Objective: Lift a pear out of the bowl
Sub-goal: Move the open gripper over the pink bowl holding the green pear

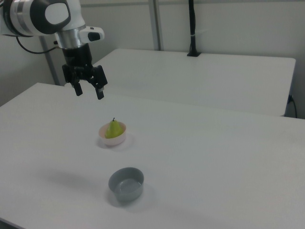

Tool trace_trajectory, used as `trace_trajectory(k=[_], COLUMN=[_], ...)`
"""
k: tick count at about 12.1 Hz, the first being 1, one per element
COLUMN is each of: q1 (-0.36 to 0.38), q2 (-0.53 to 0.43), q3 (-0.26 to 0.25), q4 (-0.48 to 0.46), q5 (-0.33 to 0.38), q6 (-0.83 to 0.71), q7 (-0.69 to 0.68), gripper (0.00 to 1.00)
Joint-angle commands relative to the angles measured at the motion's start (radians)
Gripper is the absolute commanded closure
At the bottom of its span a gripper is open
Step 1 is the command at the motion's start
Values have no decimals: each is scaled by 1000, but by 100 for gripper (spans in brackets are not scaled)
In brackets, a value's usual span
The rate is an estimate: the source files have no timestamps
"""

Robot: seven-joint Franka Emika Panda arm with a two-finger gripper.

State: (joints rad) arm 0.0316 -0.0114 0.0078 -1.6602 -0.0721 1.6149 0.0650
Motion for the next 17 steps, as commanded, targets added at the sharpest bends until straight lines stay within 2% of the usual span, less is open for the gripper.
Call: trace_trajectory(k=[1,5,17], q1=[2,5,76], q2=[-10,16,269], q3=[-5,-3,8], q4=[-15,-15,-12], q5=[5,5,6], q6=[37,100,387], q7=[-25,-27,-22], gripper=[0,0,0])
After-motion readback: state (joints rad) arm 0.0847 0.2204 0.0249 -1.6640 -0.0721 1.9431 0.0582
